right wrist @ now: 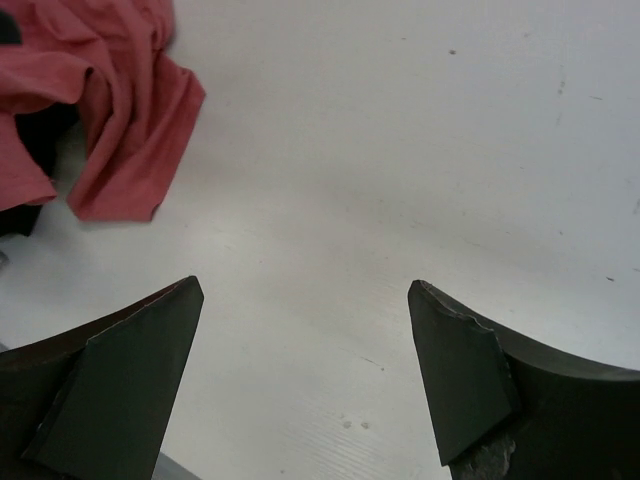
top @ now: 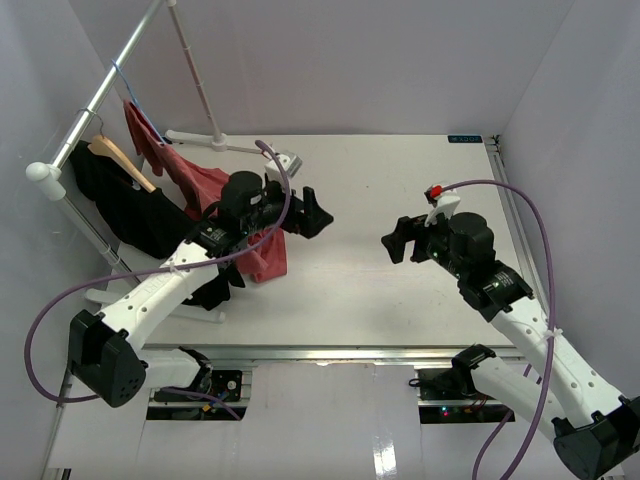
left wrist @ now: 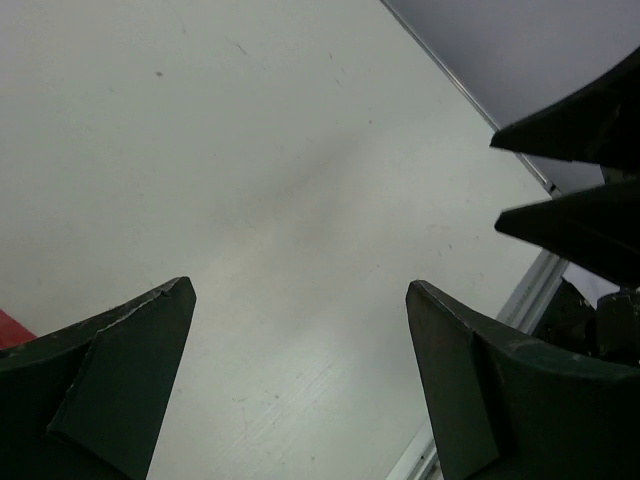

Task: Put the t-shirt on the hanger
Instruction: Reset both arms

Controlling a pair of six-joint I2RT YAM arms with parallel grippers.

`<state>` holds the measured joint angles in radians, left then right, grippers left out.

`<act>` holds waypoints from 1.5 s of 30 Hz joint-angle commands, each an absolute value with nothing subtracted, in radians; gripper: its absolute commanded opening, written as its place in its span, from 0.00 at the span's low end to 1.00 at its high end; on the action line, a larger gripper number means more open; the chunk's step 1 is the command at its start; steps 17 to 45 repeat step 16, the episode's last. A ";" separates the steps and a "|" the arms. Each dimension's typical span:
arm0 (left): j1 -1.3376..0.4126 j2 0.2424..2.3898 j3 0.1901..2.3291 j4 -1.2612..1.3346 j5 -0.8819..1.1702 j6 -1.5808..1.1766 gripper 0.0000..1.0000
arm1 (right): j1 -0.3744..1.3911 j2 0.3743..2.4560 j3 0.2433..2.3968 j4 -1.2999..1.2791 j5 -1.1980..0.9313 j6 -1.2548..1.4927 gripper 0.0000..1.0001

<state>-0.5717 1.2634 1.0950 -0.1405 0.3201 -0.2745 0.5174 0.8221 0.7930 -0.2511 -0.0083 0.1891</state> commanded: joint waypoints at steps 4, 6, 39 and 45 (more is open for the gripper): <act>-0.660 1.084 0.849 0.066 0.240 -0.332 0.98 | 0.517 0.730 0.730 -0.190 0.170 0.260 0.90; -0.661 1.053 0.790 0.085 0.231 -0.345 0.98 | 0.517 0.708 0.713 -0.181 0.191 0.246 0.90; -0.669 0.958 0.658 0.176 0.280 -0.360 0.98 | 0.518 0.703 0.726 -0.183 0.139 0.207 0.90; -0.669 0.958 0.658 0.176 0.280 -0.360 0.98 | 0.518 0.703 0.726 -0.183 0.139 0.207 0.90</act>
